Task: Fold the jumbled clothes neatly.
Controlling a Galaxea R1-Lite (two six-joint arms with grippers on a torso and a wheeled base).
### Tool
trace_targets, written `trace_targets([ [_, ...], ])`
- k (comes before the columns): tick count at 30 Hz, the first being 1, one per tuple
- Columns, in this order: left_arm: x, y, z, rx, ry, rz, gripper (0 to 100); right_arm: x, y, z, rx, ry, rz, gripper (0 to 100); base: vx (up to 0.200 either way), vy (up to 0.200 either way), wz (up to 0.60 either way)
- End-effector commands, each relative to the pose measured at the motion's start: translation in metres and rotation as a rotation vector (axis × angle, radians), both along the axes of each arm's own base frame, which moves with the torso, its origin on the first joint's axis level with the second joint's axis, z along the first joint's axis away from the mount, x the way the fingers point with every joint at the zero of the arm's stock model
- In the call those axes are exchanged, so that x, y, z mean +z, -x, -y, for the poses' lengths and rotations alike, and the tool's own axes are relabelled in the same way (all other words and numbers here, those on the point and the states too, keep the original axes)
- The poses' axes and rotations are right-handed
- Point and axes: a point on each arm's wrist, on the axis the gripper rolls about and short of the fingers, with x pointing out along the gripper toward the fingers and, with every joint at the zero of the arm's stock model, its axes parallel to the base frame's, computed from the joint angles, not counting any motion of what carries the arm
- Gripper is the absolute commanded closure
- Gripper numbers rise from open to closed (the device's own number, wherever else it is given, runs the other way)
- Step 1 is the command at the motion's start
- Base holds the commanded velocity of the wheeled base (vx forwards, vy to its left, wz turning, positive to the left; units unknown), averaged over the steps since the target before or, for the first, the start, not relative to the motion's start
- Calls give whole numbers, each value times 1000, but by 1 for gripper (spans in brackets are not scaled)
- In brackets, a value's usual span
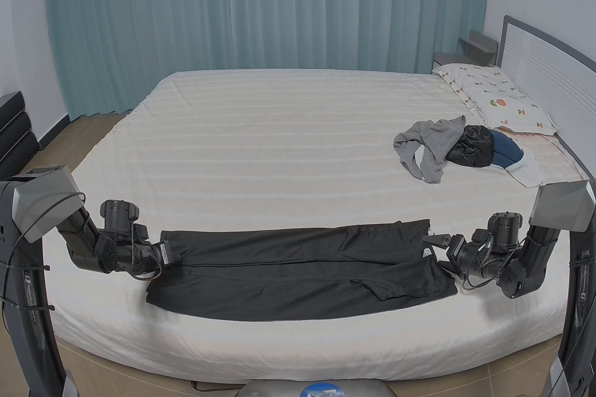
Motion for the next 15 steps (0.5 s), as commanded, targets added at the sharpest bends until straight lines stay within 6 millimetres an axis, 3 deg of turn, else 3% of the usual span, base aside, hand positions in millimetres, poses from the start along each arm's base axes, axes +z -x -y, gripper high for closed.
trace_targets([
  [1, 5, 1, -1, 3, 0, 13, 100, 0, 0, 0, 1, 0, -1, 0, 0, 0, 0],
  [15, 11, 0, -4, 25, -1, 25, 100, 1, 0, 3, -8, -4, 0, 0, 0, 0, 0],
])
